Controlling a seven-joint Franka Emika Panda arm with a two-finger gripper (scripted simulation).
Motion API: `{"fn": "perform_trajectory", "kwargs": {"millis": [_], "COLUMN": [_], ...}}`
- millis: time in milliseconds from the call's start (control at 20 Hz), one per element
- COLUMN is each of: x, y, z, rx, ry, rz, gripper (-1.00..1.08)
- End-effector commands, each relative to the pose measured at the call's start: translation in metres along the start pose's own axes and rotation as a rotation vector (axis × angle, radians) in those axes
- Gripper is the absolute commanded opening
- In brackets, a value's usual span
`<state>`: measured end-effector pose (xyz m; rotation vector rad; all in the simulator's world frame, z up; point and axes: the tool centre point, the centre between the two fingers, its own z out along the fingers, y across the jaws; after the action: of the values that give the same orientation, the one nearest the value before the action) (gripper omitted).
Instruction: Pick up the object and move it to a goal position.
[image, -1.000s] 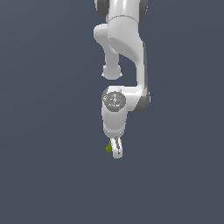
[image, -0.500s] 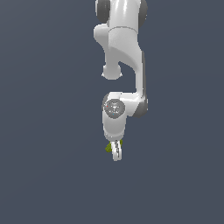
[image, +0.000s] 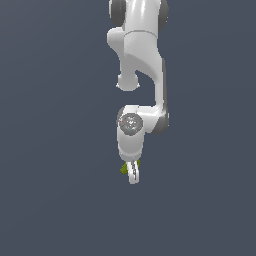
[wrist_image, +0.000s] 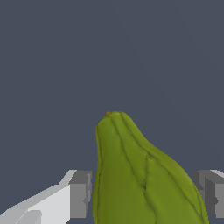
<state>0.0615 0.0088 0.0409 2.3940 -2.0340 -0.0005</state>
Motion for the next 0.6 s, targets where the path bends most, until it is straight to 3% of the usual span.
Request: {"fn": "perform_trajectory", "kwargs": {"millis": [0,550], "x": [0.0,-0.004], "y": [0.0,0.006], "z": [0.0,-0.04], "rx": [0.0,0.0], "ry": [0.0,-0.001], "rz": [0.0,0.0], "gripper": [-1.0,-1.0]}}
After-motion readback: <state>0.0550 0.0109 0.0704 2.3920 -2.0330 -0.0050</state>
